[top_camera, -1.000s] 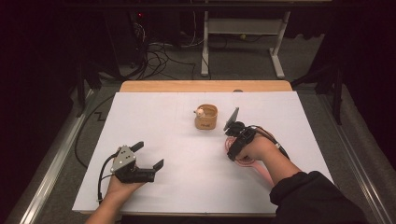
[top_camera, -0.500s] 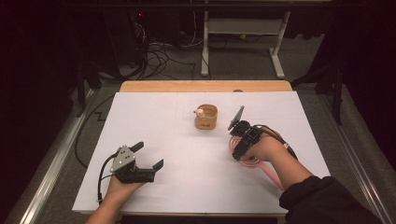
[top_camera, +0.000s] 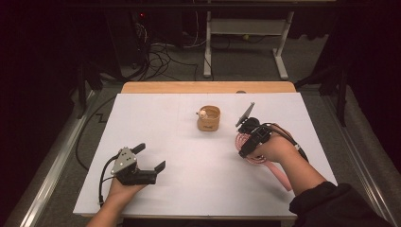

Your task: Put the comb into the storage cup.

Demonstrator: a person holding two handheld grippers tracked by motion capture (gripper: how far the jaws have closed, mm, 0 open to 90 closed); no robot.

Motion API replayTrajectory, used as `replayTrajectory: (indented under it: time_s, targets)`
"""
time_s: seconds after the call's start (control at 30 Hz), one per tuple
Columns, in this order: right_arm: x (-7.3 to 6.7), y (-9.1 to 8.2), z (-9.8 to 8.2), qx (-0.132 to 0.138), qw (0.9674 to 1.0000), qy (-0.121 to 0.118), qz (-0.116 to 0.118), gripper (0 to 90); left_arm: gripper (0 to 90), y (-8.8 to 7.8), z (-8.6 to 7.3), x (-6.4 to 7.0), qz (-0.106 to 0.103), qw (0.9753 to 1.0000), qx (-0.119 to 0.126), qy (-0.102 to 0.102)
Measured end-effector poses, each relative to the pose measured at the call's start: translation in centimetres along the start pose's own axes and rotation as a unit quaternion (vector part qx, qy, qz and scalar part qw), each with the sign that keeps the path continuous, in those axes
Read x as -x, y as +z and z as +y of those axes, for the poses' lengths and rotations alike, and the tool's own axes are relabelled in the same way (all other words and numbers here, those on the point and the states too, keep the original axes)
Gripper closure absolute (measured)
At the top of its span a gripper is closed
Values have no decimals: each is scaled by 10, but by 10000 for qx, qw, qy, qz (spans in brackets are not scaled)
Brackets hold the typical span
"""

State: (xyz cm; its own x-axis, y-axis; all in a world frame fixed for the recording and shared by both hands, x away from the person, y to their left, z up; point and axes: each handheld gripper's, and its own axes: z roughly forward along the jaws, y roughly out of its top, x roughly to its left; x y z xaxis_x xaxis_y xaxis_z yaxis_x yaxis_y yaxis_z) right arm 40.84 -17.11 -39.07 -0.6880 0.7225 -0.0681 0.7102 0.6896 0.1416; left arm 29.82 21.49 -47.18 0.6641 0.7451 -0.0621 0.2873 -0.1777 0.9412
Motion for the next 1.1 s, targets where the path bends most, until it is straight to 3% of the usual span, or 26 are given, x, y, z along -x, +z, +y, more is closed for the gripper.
replayTrajectory:
  time_s: [0.37,0.47,0.57,0.7,0.93,1.1]
  targets:
    - [1,-6,-7,501,9987,127,10,207,0,0,0,-1,3,10000,-5,-26]
    - [2,-12,-10,746,9972,85,-52,207,0,0,0,-1,1,10000,-9,-40]
    - [2,-17,-12,1007,9947,201,-44,207,0,0,0,-1,5,10000,-10,-57]
    - [1,-25,-16,1441,9892,258,37,206,0,-1,0,-2,9,10000,-4,-61]
    - [-2,-35,-22,2168,9757,312,60,206,0,-2,0,-4,38,9999,13,-92]
    - [-1,-37,-27,2515,9671,369,26,206,0,-3,0,-5,51,9999,33,-95]
